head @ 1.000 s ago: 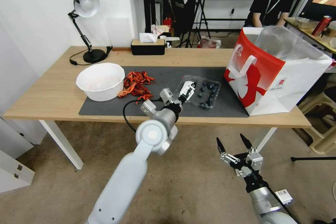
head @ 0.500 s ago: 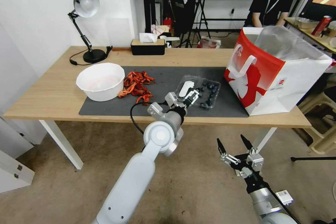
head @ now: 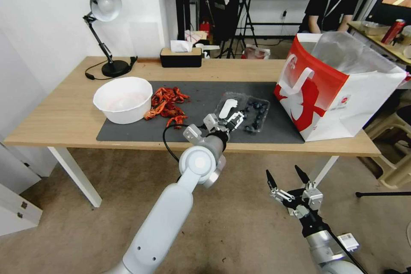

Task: Close the takeout container lid, then place the container into the takeout bag.

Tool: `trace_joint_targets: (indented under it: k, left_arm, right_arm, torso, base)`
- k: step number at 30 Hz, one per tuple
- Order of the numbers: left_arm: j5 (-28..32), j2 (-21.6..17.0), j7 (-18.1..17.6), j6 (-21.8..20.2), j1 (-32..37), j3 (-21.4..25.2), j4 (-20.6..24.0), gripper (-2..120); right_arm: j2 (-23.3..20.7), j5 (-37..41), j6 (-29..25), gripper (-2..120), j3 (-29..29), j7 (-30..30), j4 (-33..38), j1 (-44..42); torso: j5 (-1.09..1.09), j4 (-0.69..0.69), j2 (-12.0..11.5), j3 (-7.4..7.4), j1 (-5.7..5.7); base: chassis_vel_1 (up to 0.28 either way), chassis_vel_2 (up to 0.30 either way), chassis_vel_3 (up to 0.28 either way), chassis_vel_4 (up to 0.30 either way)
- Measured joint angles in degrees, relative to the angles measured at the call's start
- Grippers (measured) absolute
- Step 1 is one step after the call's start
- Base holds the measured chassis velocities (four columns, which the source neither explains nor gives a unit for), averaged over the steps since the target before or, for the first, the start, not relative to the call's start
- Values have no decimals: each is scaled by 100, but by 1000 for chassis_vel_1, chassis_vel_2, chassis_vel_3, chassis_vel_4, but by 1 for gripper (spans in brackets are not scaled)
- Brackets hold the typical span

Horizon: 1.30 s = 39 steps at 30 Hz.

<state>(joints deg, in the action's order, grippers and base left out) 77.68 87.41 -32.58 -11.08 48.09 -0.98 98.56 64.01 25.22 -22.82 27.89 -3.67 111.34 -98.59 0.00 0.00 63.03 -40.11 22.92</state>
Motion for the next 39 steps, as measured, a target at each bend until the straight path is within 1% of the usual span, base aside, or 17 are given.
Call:
trace_joint_targets:
  k: [25,39]
  left_arm:
    - [18,131,55,57,-215,44,-336,100]
    - [21,183,325,224,-202,60,-343,100]
  right_arm:
    - [-6,0,-39,100,-24,-12,-67,16]
    - [-7,-8,-68,100,-34,-20,-86,4]
  torso:
    - [0,0,0,0,0]
    - [0,0,0,0,0]
  base:
    - [0,0,0,0]
    - [0,0,0,0]
